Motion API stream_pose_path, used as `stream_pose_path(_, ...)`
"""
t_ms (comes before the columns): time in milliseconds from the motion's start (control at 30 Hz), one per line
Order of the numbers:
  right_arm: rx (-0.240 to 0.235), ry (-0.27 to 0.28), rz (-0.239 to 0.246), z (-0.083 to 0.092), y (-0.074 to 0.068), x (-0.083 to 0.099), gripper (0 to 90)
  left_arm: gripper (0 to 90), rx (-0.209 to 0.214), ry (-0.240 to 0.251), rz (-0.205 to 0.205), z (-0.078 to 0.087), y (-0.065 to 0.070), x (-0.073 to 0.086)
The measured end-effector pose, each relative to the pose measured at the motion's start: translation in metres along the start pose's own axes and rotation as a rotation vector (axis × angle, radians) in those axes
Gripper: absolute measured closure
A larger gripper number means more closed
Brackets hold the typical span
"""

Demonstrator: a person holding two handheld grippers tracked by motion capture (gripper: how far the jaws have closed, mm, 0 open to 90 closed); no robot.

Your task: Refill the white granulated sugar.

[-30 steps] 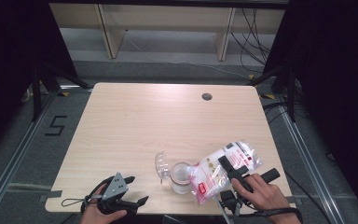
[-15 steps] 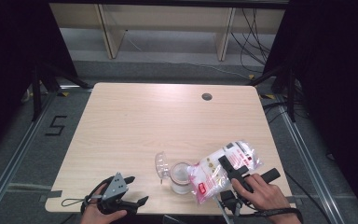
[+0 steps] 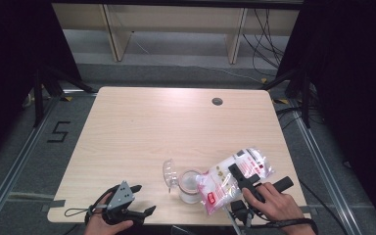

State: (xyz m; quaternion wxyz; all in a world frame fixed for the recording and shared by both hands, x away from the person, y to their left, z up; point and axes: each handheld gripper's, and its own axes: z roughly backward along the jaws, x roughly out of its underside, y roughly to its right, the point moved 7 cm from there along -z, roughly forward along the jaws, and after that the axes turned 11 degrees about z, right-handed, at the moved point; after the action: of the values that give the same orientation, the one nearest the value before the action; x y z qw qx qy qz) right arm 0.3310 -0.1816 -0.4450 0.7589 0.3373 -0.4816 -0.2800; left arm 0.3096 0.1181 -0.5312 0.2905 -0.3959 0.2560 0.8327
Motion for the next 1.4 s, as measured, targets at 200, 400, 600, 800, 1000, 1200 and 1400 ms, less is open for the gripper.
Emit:
stream_pose_path(200,-0.005,-0.001,-0.012,-0.0003,-0.0017,0.0006,61.5,17.9,0.000,0.002,0.003,-0.0003,0.0001,-0.0001)
stream_pose_path(400,0.012,0.003,0.001,0.0001,0.0002,0.0011,61.6,18.0,0.002,0.003,0.002,-0.0006,0.0001,-0.0001)
stream_pose_path(600,0.008,-0.001,-0.005,0.0004,-0.0004,0.0009,61.7,17.9,0.005,0.016,0.019,-0.0016,0.0012,-0.0007)
stream_pose_path(800,0.018,0.010,0.007,0.0000,0.0016,0.0003,61.7,17.9,0.005,0.016,0.018,-0.0017,0.0012,-0.0006)
stream_pose_path(1000,0.008,0.024,0.012,-0.0011,0.0014,-0.0001,61.8,17.9,0.005,0.017,0.019,-0.0017,0.0013,-0.0007)
stream_pose_path(1200,0.014,0.009,-0.030,0.0003,-0.0011,0.0006,61.9,17.9,0.001,0.000,0.003,-0.0005,0.0002,0.0001)
stream_pose_path(1400,0.015,0.010,-0.023,0.0003,-0.0004,0.0000,62.1,17.9,0.001,0.000,0.003,-0.0005,0.0002,0.0001)
